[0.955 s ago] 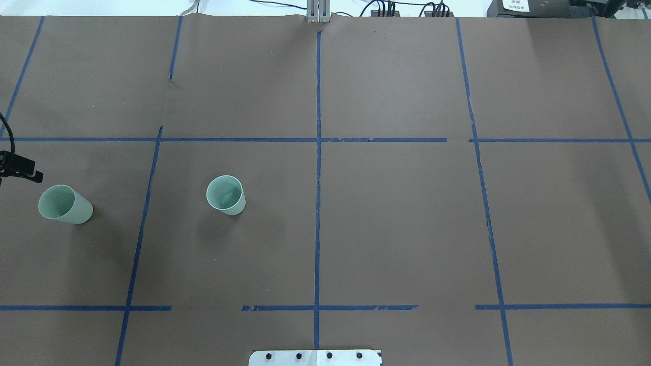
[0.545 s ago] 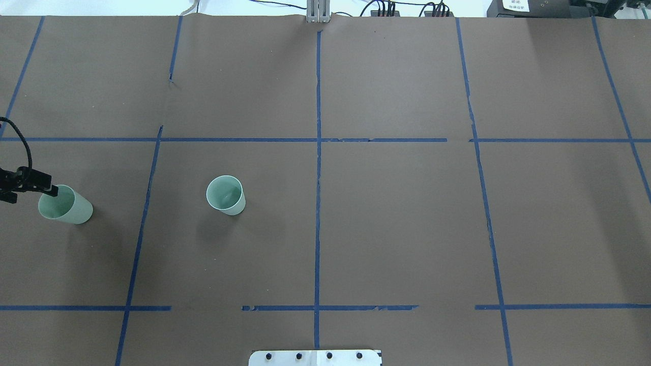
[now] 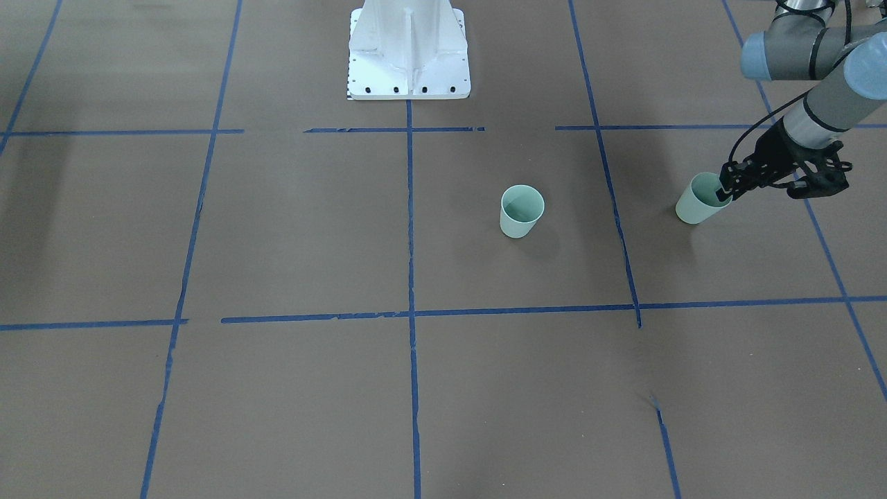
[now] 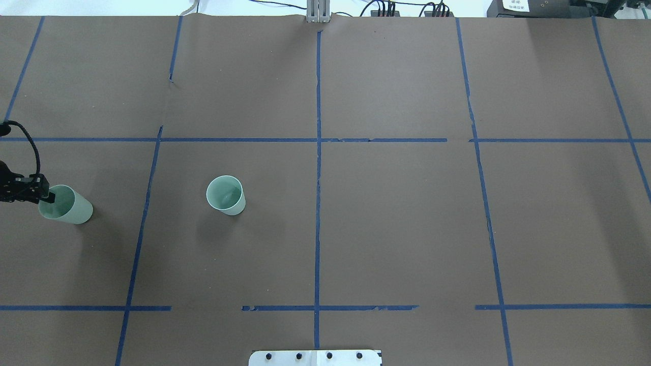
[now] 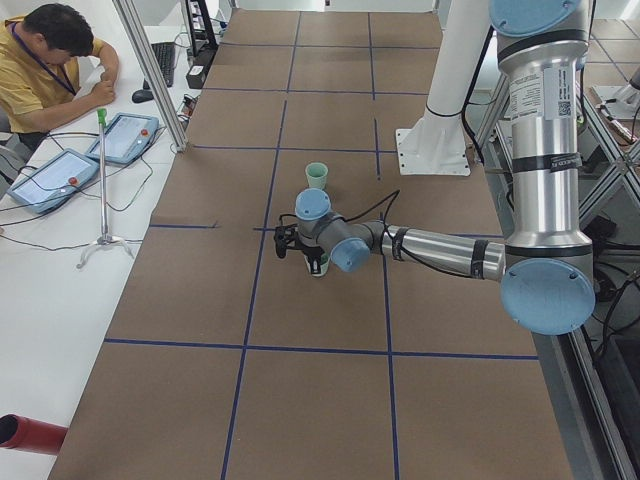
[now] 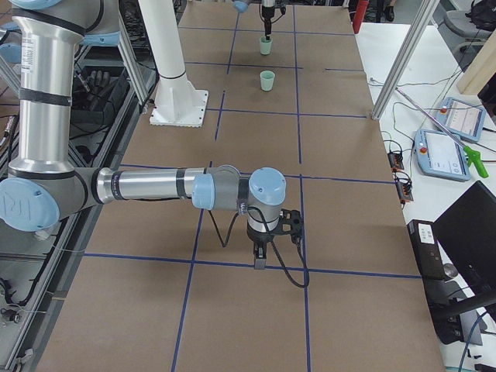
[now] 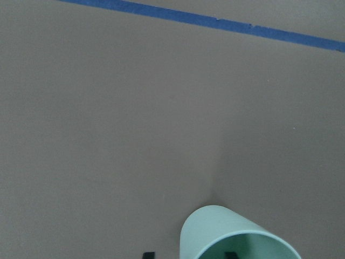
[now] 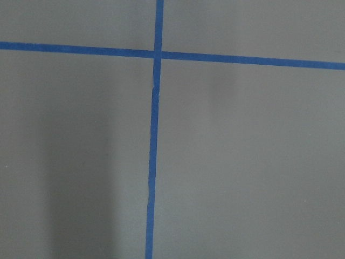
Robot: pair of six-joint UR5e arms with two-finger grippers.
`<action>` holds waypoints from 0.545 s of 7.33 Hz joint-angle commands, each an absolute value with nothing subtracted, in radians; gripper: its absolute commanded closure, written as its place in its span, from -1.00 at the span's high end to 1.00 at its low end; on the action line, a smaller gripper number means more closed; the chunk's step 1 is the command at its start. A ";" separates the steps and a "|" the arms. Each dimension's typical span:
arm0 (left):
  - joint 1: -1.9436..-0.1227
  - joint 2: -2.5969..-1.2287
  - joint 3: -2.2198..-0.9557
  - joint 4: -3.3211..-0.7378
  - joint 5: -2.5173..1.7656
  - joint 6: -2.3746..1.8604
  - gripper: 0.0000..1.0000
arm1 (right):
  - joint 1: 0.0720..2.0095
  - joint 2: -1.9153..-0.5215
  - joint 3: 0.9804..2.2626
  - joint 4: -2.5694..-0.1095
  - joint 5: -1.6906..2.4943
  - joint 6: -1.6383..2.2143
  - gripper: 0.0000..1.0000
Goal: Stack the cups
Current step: 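Lower the left gripper onto the pale green cup near the table edge and grasp it, then lift the held cup with the left gripper and carry it toward the other cup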
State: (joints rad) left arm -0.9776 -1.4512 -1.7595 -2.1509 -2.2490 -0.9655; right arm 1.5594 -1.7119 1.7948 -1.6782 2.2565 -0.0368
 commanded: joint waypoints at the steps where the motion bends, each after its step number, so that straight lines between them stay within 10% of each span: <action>1: -0.977 -1.469 -1.773 -2.149 -2.249 -0.966 -1.00 | 1.560 -1.712 1.795 -1.678 2.256 -0.037 1.00; 4: -0.989 -1.570 -1.960 -1.878 -2.250 -0.973 -1.00 | 1.560 -1.712 1.795 -1.678 2.256 -0.037 1.00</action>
State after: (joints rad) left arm -0.9849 -1.5018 -1.8791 -2.0367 -2.2510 -0.9698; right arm 1.5592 -1.7119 1.7948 -1.6782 2.2565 -0.0368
